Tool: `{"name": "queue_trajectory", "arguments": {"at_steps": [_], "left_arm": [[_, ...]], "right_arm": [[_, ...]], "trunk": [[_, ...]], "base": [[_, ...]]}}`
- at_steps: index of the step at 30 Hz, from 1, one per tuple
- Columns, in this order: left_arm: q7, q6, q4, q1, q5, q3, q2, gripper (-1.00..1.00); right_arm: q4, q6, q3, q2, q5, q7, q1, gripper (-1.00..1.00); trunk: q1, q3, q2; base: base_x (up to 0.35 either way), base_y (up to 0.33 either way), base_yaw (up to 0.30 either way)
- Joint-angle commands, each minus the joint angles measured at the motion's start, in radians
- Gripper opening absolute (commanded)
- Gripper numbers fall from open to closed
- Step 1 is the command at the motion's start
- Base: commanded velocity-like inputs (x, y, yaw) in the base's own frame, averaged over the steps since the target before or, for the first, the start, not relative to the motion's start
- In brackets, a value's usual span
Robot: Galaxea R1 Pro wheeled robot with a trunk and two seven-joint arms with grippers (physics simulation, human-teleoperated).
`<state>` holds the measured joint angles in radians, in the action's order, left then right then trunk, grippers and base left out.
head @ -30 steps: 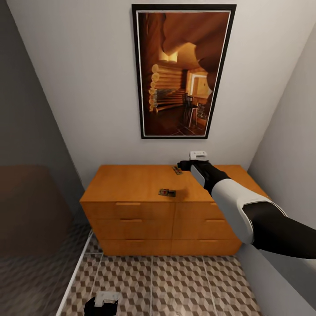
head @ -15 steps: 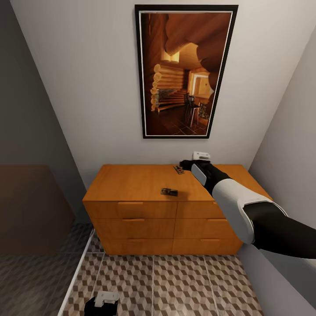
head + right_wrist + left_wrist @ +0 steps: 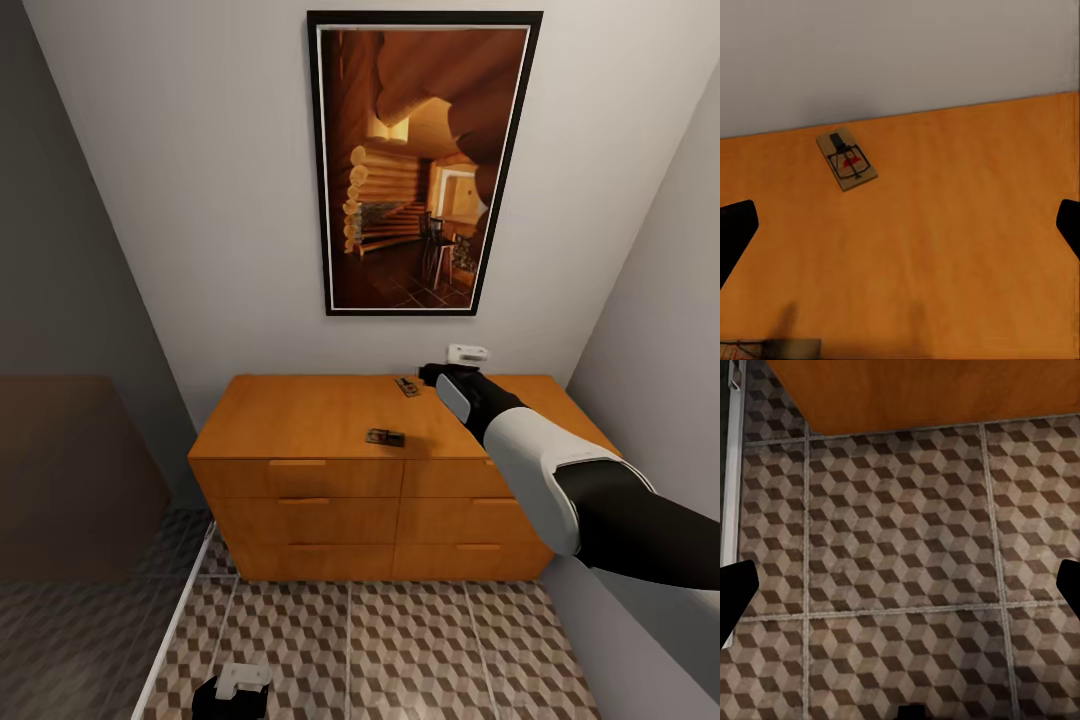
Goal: Take the four mousetraps from the cabinet in the bathroom and place them on the bathroom floor. Make sure all four end up on the same floor surface, and ensure that at least two of them are either under or directly next to the same bathroom sink.
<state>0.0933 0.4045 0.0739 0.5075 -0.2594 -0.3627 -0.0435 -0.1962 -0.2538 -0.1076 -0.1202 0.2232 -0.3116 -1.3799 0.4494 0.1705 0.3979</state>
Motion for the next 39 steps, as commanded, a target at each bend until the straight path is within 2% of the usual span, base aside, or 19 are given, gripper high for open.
{"name": "queue_trajectory", "arguments": {"at_steps": [1, 8, 14, 36, 39], "left_arm": [[0.002, 0.007, 0.004, 0.002, -0.006, -0.009, -0.001, 1.00], [0.002, 0.007, 0.004, 0.002, -0.006, -0.009, -0.001, 1.00], [0.002, 0.007, 0.004, 0.002, -0.006, -0.009, -0.001, 1.00], [0.003, 0.007, 0.004, 0.002, -0.006, -0.009, -0.001, 1.00], [0.003, 0.007, 0.004, 0.002, -0.006, -0.009, -0.001, 1.00]], "right_arm": [[-0.002, -0.006, -0.009, 0.001, 0.008, -0.017, -0.001, 1.00], [-0.002, -0.005, -0.010, 0.000, 0.002, -0.089, -0.001, 1.00], [-0.002, -0.007, -0.010, -0.001, 0.001, -0.125, 0.000, 1.00], [-0.002, -0.010, -0.011, -0.001, 0.002, -0.134, -0.001, 1.00], [-0.002, -0.012, -0.012, -0.001, -0.009, -0.129, -0.001, 1.00]], "trunk": [[0.001, 0.002, 0.002], [0.001, 0.002, 0.002], [0.001, 0.002, 0.002], [0.001, 0.002, 0.002], [0.001, 0.002, 0.002]], "base": [[0.000, 0.000, 0.000], [0.000, 0.000, 0.000], [0.000, 0.000, 0.000], [0.000, 0.000, 0.000], [0.000, 0.000, 0.000]]}}
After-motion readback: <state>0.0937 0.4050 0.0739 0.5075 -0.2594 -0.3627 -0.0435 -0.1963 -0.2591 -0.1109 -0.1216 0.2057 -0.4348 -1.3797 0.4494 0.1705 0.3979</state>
